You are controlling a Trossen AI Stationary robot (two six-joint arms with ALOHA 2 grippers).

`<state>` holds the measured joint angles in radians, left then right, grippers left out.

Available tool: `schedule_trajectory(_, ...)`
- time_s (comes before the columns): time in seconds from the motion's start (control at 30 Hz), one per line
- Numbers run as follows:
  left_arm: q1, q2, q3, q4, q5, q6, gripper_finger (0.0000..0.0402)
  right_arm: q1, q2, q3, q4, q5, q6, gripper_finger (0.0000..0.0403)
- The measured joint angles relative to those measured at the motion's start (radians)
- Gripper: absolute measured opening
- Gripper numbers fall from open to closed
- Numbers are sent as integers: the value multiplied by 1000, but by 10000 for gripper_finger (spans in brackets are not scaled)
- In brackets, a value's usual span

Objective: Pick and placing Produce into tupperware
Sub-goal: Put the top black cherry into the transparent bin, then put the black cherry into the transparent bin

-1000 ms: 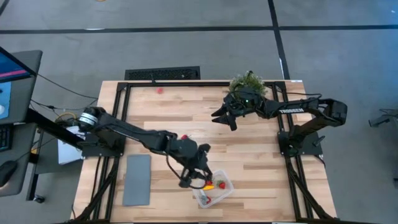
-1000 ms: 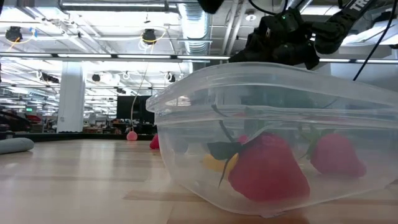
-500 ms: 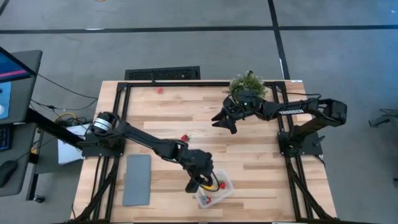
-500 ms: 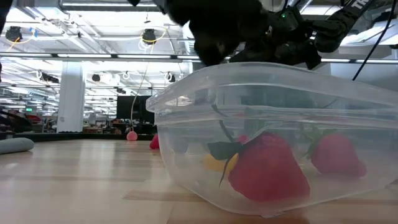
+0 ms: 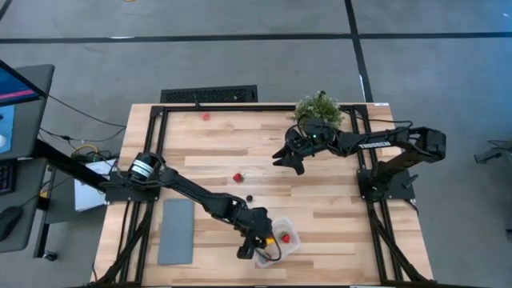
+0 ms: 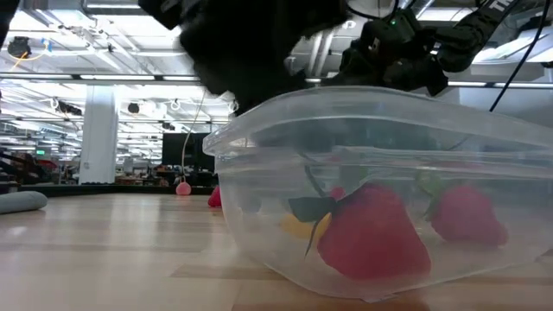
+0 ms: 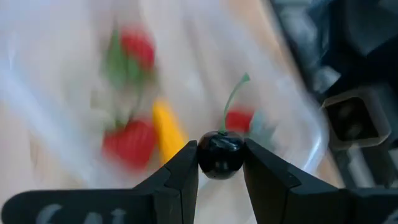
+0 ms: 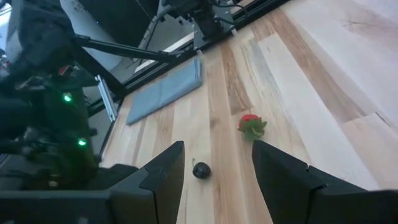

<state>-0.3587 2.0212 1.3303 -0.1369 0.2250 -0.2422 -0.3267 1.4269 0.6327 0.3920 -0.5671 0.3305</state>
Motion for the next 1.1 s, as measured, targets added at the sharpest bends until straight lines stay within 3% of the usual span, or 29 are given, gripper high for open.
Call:
schedule_trajectory(0.4, 17, 13, -2, -4, 55, -41, 97, 0, 0, 0, 1, 0, 0, 212)
schedule_trajectory(0.77, 41, 13, -2, -4, 121, -41, 133, 0, 0, 0, 1, 0, 0, 212)
schedule_trajectory(1.1, 48, 9, -2, -8, 111, -22, 136, 0, 0, 0, 1, 0, 0, 212)
